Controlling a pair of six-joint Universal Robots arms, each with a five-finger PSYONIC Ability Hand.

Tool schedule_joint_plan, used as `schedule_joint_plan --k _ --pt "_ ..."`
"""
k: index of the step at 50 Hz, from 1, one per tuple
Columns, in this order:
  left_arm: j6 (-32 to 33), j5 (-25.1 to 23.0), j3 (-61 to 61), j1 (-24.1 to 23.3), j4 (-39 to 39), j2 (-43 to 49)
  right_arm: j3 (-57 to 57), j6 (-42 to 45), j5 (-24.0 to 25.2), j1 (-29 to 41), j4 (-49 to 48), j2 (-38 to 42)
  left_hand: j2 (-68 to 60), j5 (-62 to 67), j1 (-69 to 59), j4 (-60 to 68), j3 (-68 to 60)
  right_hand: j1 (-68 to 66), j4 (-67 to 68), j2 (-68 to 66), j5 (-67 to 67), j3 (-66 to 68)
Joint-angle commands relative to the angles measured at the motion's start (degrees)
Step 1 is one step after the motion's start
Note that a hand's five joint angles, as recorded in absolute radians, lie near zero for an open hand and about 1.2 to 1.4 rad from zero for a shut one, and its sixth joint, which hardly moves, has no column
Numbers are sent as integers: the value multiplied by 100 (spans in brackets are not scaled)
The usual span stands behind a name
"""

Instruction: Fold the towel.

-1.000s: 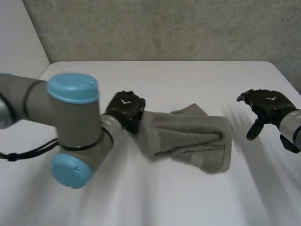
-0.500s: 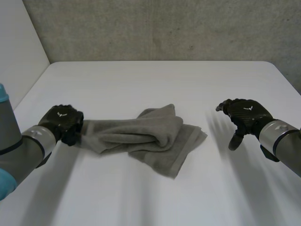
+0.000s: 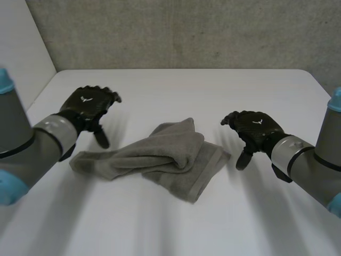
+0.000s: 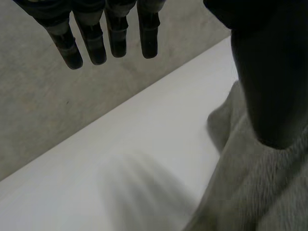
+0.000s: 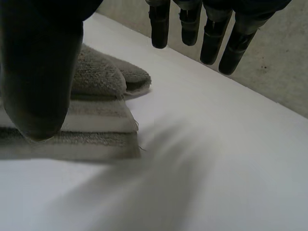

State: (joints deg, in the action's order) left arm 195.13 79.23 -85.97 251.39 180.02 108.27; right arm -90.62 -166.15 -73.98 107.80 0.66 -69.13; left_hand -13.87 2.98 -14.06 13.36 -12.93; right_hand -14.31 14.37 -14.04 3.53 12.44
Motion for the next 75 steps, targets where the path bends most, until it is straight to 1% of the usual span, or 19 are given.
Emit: schedule_joint_plan --k 1,10,18,20,21,22,23,25,27,34,48,57,59,60,62,63,64,69,75 --pt "-62 -13 1195 -529 -151 1247 439 -610 -20 188 4 417 214 -126 234 -336 293 431 -437 404 -353 -244" --pt "-54 -127 1865 -890 -300 2014 571 -690 -11 400 -13 717 -5 94 15 -336 293 431 -437 404 -353 -244" --pt "-36 -619 1891 -1154 -467 2234 483 -620 -11 409 -13 822 -930 1019 -910 -336 293 431 -437 404 -353 -244" --pt "-27 -681 1882 -1197 -660 2269 457 -550 -11 391 -22 822 -2100 2188 -2080 -336 293 431 -437 404 -353 -244" --pt "-27 -681 1882 -1198 -661 2269 457 -550 -11 391 -22 822 -2107 2196 -2088 -336 293 431 -437 404 -353 -244" --pt "-19 -672 1874 -1224 -756 2269 448 -524 -11 374 -22 822 -3506 3595 -3487 -336 293 431 -437 404 -353 -244" --pt "-19 -672 1874 -1224 -757 2269 440 -506 -20 365 -22 813 -3520 3609 -3501 -336 293 431 -437 404 -353 -244" --pt "-27 -646 1821 -1233 -897 2217 431 -497 -37 347 -22 813 -6500 6588 -6480 -336 293 431 -437 404 -353 -244" --pt "-19 -646 1760 -1233 -942 2173 413 -479 -90 338 -22 796 -6612 6701 -6593 -336 293 431 -437 404 -353 -244" --pt "-10 -637 977 -1171 -1065 1680 317 -409 -178 321 -13 708 -6613 6702 -6594 -336 293 431 -437 404 -353 -244" --pt "-19 -725 -1491 -653 -705 -595 185 -383 -90 417 -110 576 -6613 6702 -6594 -336 293 431 -437 404 -353 -244" --pt "-19 -874 -2134 -600 -722 -807 237 -120 -81 549 -207 532 -6613 6702 -6594 -336 293 431 -437 404 -353 -244" --pt "-19 -936 -2187 -626 -731 -763 237 73 -81 602 -198 471 -4958 5046 -4938 -336 293 431 -437 404 -353 -244" --pt "-19 -936 -2187 -626 -731 -763 237 74 -81 602 -198 470 -4950 5039 -4931 -336 293 431 -437 404 -353 -244" --pt "-27 -936 -2169 -609 -748 -763 246 241 -11 637 -189 462 -2241 2330 -2222 -336 293 431 -437 404 -353 -244" --pt "-27 -936 -2169 -609 -749 -763 246 241 -11 637 -189 462 -2225 2314 -2206 -336 293 431 -437 404 -353 -244" --pt "-27 -936 -2143 -600 -749 -763 255 320 94 663 -163 453 -976 1065 -957 -336 293 431 -437 404 -353 -244" --pt "-19 -892 -2047 -556 -757 -789 299 461 480 708 -128 470 94 -5 114 -336 293 431 -437 404 -353 -244" --pt "-71 -848 -1897 -530 -766 -833 763 426 639 708 -31 689 130 -41 149 -336 293 431 -437 404 -353 -244"
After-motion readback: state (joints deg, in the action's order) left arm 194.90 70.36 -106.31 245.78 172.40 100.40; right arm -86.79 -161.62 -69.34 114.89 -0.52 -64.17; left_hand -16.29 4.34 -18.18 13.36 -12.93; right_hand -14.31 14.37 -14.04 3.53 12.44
